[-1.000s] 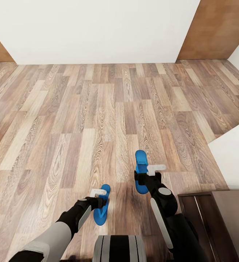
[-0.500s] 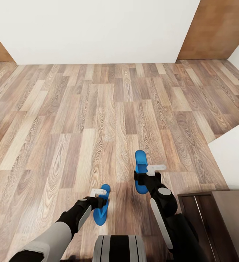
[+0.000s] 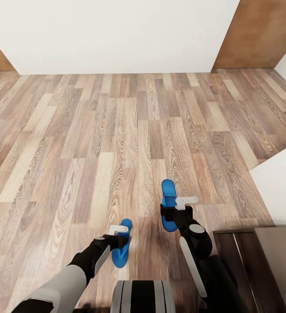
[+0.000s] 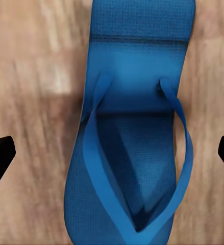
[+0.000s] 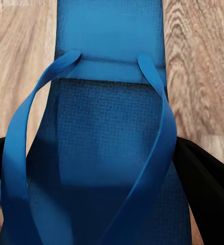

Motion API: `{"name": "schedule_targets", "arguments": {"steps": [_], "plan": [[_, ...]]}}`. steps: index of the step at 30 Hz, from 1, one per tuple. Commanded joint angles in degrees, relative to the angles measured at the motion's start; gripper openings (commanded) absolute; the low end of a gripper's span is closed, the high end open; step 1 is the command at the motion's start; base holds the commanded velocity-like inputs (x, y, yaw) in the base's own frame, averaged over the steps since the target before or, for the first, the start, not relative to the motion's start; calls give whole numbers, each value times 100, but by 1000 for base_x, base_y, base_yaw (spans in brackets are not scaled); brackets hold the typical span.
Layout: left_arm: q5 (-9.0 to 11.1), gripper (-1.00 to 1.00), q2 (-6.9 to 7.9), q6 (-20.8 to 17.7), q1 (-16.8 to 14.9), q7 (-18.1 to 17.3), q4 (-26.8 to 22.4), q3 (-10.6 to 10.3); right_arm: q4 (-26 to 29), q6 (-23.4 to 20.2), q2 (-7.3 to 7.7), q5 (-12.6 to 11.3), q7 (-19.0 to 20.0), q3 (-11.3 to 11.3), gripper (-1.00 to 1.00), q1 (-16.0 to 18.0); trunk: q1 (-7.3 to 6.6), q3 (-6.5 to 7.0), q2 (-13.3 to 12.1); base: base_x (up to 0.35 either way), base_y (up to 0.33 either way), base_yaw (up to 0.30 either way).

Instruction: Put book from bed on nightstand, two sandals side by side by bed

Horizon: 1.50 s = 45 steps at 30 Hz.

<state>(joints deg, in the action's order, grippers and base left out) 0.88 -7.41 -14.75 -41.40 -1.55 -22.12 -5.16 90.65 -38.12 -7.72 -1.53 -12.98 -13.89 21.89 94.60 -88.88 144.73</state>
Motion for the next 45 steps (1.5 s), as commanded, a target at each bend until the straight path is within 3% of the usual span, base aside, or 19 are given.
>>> {"name": "schedule_targets", "arguments": {"steps": [1, 14, 19, 39, 45], "plan": [[8, 100, 3, -31, 0, -4, -12, -20, 6, -29, 0, -14, -38, -8, -100, 2, 1, -26, 3, 0, 0, 0], [8, 100, 2, -22, 0, -3, -12, -20, 6, -29, 2, -14, -38, -8, -100, 3, 6, -70, 6, 0, 0, 0], [7, 100, 2, -20, 0, -3, -12, -20, 6, -29, 0, -14, -38, -8, -100, 0, 19, -181, 12, 0, 0, 0], [8, 100, 7, -27, 0, 0, -254, -26, 6, -29, 1, -14, -38, -8, -100, -1, 19, -181, 12, 0, 0, 0], [8, 100, 10, -28, 0, -3, -260, -27, 6, -32, 0, -14, -41, -8, -100, -1, 30, -270, 18, 0, 0, 0]]}}
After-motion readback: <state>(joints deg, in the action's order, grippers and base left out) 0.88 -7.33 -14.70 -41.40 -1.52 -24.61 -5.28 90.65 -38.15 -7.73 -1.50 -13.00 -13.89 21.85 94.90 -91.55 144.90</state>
